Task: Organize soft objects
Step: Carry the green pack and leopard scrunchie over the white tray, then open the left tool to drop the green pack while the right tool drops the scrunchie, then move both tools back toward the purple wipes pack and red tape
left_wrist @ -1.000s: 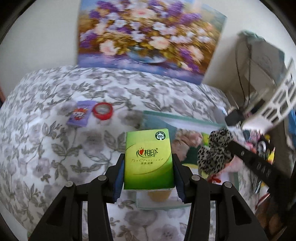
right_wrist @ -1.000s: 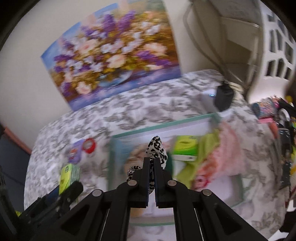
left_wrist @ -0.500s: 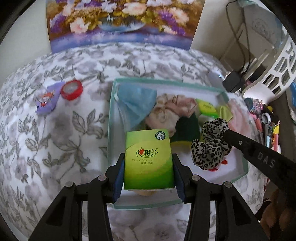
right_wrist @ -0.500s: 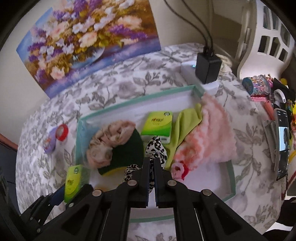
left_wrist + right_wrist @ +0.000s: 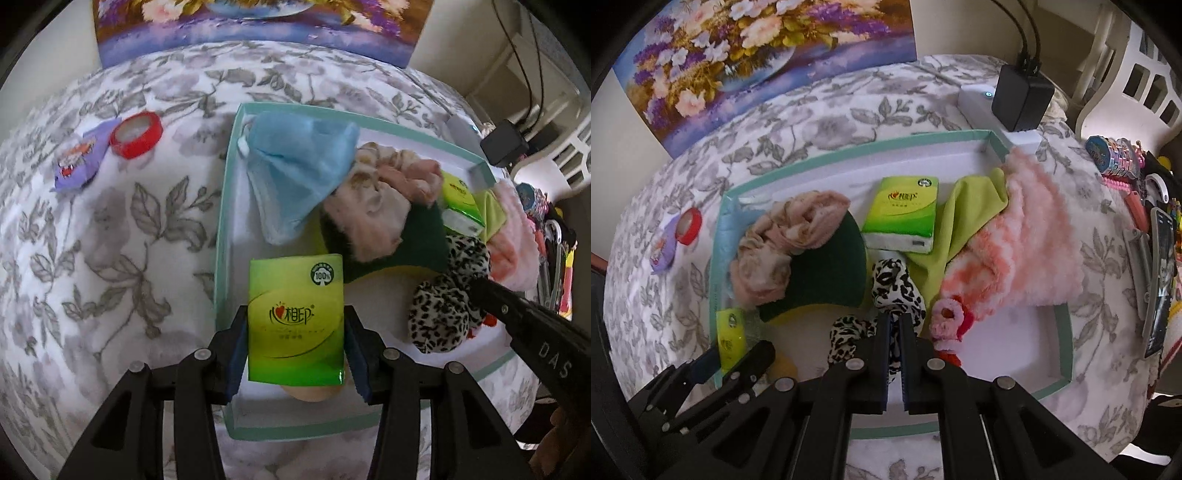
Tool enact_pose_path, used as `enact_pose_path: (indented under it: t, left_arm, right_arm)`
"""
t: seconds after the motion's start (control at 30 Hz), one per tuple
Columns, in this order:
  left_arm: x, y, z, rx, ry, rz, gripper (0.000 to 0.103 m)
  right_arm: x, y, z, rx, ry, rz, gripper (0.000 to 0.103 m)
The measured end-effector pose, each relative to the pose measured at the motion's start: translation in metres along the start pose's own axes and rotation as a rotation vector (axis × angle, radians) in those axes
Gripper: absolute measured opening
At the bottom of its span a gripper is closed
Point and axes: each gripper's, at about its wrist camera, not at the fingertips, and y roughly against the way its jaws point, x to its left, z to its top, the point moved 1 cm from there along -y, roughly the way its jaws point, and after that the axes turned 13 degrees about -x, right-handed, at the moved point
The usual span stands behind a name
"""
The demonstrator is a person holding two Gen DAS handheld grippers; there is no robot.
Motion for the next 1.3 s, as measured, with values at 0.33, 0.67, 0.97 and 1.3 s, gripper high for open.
enact_pose_path:
  t: [0.33, 0.67, 0.97, 1.3]
  left_arm:
    - [0.003, 0.009, 0.004, -0.01, 0.007, 0.0, 0.064]
    - [0.009, 0.039, 0.019, -0.096, 0.029, -0.006, 0.079]
    - [0.041, 0.047, 0.026, -0.142, 0.139, 0.06, 0.097]
    - [0.081, 0.047, 0.025, -0.151, 0.261, 0.153, 0.1]
  right_arm:
    - [0.001, 0.002, 0.001, -0.004, 0.022, -0.02, 0.008]
    - [0.008, 0.015, 0.005, -0.045, 0.037, -0.007, 0.008]
    - [0.014, 0.016, 0.006, -0.059, 0.064, -0.001, 0.054]
    - [0.024, 0.013, 0.005, -0.058, 0.095, 0.02, 0.076]
